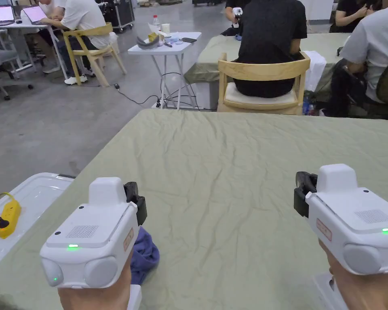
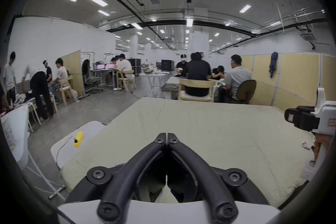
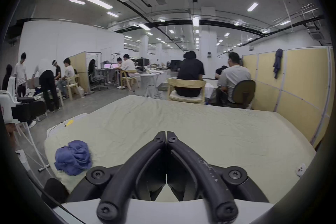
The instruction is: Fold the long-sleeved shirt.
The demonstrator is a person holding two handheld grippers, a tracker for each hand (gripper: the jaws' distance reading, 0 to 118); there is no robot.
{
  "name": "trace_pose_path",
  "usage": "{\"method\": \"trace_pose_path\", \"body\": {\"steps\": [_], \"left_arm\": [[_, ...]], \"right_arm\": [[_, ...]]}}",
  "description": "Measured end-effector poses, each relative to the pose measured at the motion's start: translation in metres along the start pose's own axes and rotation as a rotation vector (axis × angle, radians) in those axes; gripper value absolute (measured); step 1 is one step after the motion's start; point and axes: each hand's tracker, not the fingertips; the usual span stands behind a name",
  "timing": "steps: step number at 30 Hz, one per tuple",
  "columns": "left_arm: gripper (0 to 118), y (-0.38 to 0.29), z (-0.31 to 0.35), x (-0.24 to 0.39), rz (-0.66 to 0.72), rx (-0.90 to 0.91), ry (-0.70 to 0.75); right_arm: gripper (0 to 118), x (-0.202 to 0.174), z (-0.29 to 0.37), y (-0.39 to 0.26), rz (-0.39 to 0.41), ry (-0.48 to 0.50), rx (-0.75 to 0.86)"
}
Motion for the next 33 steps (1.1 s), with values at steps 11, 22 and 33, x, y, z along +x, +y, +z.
{"method": "trace_pose_path", "body": {"steps": [11,22,33], "left_arm": [[0,-0.033,0.045,-0.084,0.032,-0.063,0.192],[0,-0.027,0.019,-0.100,0.054,-0.181,0.097],[0,-0.013,-0.085,-0.106,-0.137,-0.446,-0.117]], "right_arm": [[1,-0.106,-0.025,-0.003,0.035,0.273,0.008],[1,-0.117,-0.031,-0.015,0.070,0.310,-0.023],[1,-0.100,-0.075,-0.059,0.094,0.282,-0.176]]}}
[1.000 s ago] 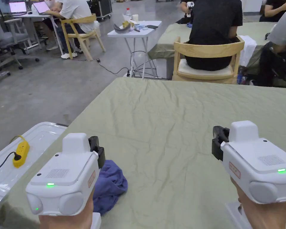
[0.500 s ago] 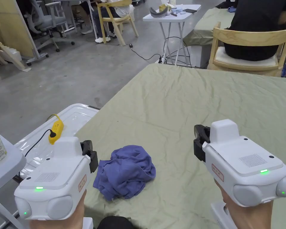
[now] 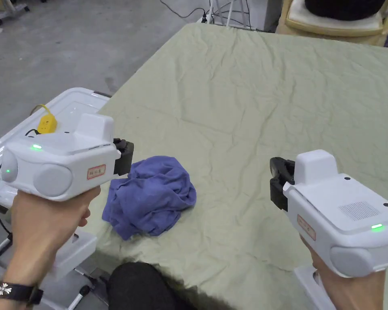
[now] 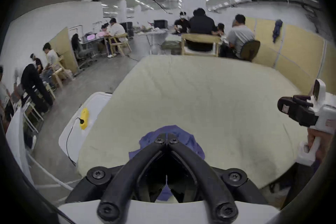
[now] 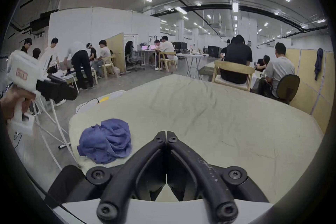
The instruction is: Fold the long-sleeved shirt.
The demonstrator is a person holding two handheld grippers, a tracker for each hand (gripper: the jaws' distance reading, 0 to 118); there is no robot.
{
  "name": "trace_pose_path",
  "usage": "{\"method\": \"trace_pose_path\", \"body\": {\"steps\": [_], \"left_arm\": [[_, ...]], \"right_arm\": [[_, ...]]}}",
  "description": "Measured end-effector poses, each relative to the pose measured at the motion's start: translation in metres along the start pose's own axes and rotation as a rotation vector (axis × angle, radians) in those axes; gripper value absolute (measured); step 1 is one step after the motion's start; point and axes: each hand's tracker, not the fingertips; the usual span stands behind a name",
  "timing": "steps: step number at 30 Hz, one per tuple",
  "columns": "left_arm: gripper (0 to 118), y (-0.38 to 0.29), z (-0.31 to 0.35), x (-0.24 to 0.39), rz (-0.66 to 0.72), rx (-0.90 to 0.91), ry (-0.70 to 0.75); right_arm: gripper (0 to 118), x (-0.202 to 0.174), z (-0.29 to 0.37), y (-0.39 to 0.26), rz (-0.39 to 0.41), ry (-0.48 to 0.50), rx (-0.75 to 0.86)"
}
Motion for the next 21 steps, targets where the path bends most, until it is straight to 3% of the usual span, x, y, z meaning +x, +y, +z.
{"method": "trace_pose_path", "body": {"steps": [5,11,13,14,15,21], "left_arm": [[0,0.000,-0.048,-0.009,-0.063,-0.220,-0.127],[1,-0.017,-0.081,0.001,-0.126,-0.346,-0.197],[28,-0.019,-0.085,0.003,-0.126,-0.350,-0.201],[52,-0.021,-0.085,0.001,-0.116,-0.350,-0.205],[68,-0.021,-0.085,-0.001,-0.097,-0.343,-0.216],[68,-0.015,-0.084,-0.005,-0.174,-0.326,-0.114]], "right_arm": [[1,0.005,-0.026,-0.016,-0.013,0.003,-0.063],[1,0.009,-0.042,-0.027,-0.014,0.011,-0.104],[1,0.011,-0.043,-0.029,-0.021,0.010,-0.113],[1,0.011,-0.043,-0.029,-0.022,0.009,-0.115],[1,0.012,-0.043,-0.030,-0.022,0.007,-0.116],[1,0.014,-0.037,-0.031,-0.037,0.001,-0.118]]}}
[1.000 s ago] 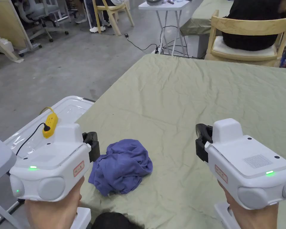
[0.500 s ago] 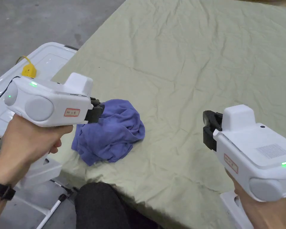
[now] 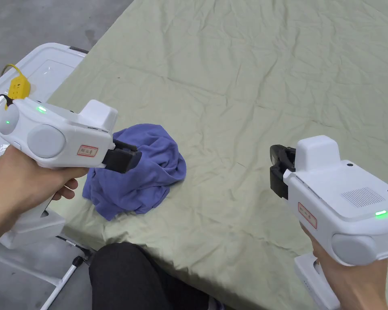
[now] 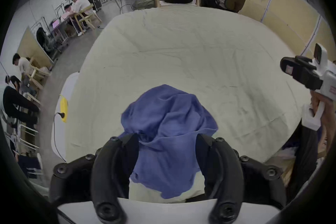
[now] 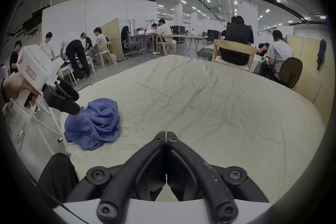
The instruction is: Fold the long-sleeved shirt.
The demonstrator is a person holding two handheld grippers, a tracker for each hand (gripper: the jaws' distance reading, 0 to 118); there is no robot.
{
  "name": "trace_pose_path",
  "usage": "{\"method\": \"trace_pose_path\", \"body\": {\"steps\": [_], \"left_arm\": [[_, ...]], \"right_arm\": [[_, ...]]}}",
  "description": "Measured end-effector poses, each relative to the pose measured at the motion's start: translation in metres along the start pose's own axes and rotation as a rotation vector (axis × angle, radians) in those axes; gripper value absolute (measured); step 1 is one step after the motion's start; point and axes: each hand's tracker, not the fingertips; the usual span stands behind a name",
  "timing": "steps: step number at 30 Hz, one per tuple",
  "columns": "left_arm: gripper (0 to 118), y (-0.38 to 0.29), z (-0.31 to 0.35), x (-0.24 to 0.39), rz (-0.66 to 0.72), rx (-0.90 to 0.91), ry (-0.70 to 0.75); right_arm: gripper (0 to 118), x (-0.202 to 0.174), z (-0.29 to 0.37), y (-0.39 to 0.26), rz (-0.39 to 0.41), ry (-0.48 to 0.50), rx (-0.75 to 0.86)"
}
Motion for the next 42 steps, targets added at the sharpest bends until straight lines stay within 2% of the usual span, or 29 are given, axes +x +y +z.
{"method": "trace_pose_path", "body": {"steps": [5,9,11,13,18,22,25,28,36,42], "left_arm": [[65,0.000,-0.028,-0.006,0.015,-0.070,-0.064],[42,-0.009,-0.063,-0.014,0.035,-0.137,-0.062],[27,-0.016,-0.074,-0.016,0.046,-0.158,-0.058],[21,-0.018,-0.072,-0.018,0.086,-0.139,-0.084],[17,-0.024,-0.057,-0.014,0.145,-0.103,-0.081],[17,-0.031,-0.028,-0.008,0.214,0.024,-0.067],[17,-0.031,0.001,0.003,0.214,0.107,-0.011],[17,-0.022,0.034,0.017,0.231,0.212,-0.039],[17,0.034,0.120,0.060,0.105,0.443,-0.024],[16,0.090,0.171,0.094,0.011,0.578,-0.053]], "right_arm": [[1,-0.003,0.002,0.001,-0.005,0.002,0.000],[1,-0.006,0.005,0.004,0.007,0.004,0.006],[1,-0.007,0.007,0.005,0.007,0.004,0.007],[1,-0.008,0.009,0.006,0.016,0.003,0.008],[1,-0.006,0.013,0.007,0.017,-0.007,0.013],[1,-0.006,0.024,0.010,0.020,-0.015,0.038],[1,-0.003,0.036,0.016,0.015,-0.022,0.059],[1,0.001,0.053,0.022,0.006,-0.040,0.105],[1,0.028,0.112,0.032,-0.016,-0.116,0.204],[1,0.059,0.159,0.029,-0.064,-0.218,0.274]]}}
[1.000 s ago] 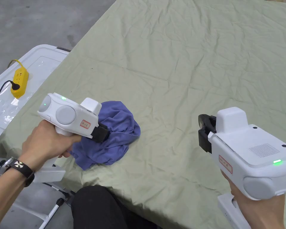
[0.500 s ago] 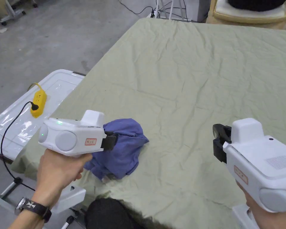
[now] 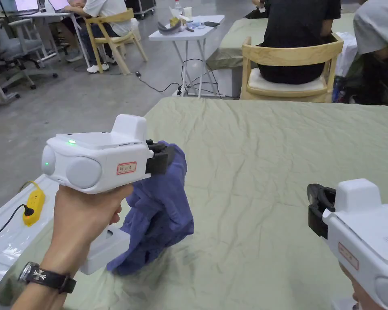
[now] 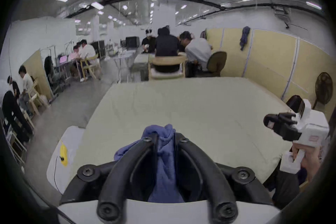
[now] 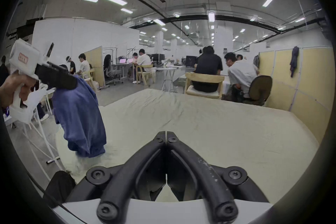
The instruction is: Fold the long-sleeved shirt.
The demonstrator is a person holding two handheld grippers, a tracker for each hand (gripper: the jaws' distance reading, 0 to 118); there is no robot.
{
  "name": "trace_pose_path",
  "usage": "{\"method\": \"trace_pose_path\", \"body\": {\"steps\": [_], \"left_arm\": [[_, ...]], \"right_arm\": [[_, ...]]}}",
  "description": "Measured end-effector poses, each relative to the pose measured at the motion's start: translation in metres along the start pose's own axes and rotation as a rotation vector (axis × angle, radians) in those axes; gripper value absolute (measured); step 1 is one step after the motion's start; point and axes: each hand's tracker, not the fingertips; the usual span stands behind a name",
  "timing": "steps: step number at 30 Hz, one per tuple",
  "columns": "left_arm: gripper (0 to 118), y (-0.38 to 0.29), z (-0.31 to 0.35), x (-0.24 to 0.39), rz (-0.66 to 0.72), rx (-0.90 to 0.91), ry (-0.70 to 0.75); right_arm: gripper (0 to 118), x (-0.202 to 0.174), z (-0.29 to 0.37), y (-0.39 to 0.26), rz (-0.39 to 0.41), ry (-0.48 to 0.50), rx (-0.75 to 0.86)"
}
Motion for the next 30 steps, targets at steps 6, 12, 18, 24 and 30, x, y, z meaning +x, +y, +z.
{"method": "trace_pose_path", "body": {"steps": [6,12,18,24,30], "left_arm": [[16,0.059,0.009,0.041,-0.067,0.109,-0.071],[16,0.082,-0.011,0.090,-0.114,0.095,-0.151],[16,0.078,-0.065,0.155,-0.154,0.040,-0.259],[16,0.061,-0.137,0.235,-0.191,-0.053,-0.429],[16,0.028,-0.210,0.322,-0.224,-0.165,-0.566]], "right_arm": [[1,0.039,0.030,-0.001,-0.055,-0.089,0.028],[1,0.072,0.054,-0.007,-0.095,-0.164,0.048],[1,0.106,0.079,-0.020,-0.118,-0.252,0.045],[1,0.143,0.102,-0.037,-0.133,-0.362,0.024],[1,0.179,0.114,-0.060,-0.187,-0.433,-0.002]]}}
